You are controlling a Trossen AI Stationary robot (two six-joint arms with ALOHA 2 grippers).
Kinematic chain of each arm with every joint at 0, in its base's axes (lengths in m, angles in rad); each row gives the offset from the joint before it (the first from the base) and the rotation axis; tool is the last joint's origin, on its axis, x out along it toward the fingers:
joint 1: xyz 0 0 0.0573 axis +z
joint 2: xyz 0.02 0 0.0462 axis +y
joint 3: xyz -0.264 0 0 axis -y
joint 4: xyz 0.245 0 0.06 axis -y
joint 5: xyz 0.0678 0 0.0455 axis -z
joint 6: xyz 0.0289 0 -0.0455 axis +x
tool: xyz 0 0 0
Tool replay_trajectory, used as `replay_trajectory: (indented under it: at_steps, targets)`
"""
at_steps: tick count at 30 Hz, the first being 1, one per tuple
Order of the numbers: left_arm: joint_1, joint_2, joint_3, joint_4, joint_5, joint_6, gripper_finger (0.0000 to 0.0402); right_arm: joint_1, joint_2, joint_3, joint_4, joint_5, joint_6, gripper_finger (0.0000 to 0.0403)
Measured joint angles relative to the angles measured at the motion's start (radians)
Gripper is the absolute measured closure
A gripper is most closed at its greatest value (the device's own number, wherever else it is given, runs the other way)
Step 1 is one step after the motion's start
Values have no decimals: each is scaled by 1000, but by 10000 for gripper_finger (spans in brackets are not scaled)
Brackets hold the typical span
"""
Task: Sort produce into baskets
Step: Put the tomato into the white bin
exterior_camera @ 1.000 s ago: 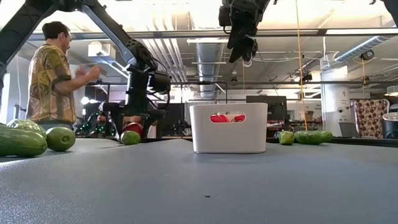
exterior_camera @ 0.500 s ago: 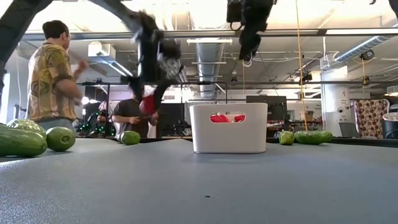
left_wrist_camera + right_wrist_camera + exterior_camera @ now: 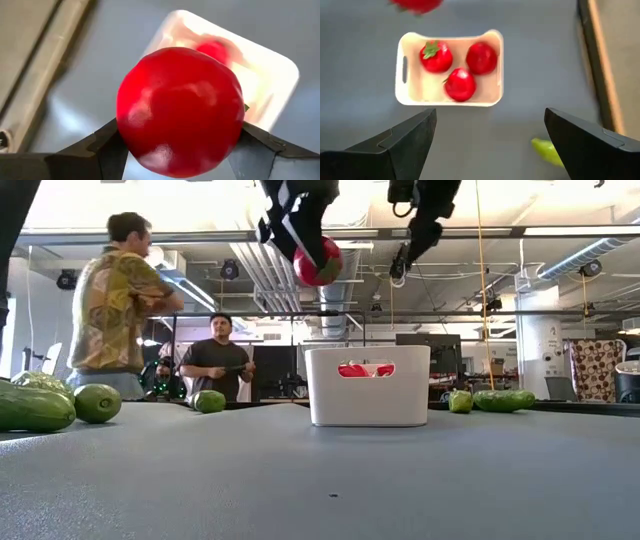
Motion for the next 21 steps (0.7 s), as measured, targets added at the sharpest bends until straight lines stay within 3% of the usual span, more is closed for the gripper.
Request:
replay_trajectory:
  at_steps: [3,9,15,21]
  targets:
    - [-64,21,-28,73,3,-67,145,30,-54,-81,0,0,96,39]
    - [-102,31,-144,270,7,42,145,162,-185,-280,89,33,442,39]
    - [-92,31,-303,537,4,67,137,419,-258,-420,105,137,866,39]
    - [-91,31,-393,737,49,57,133,680,-245,-439,122,234,1160,39]
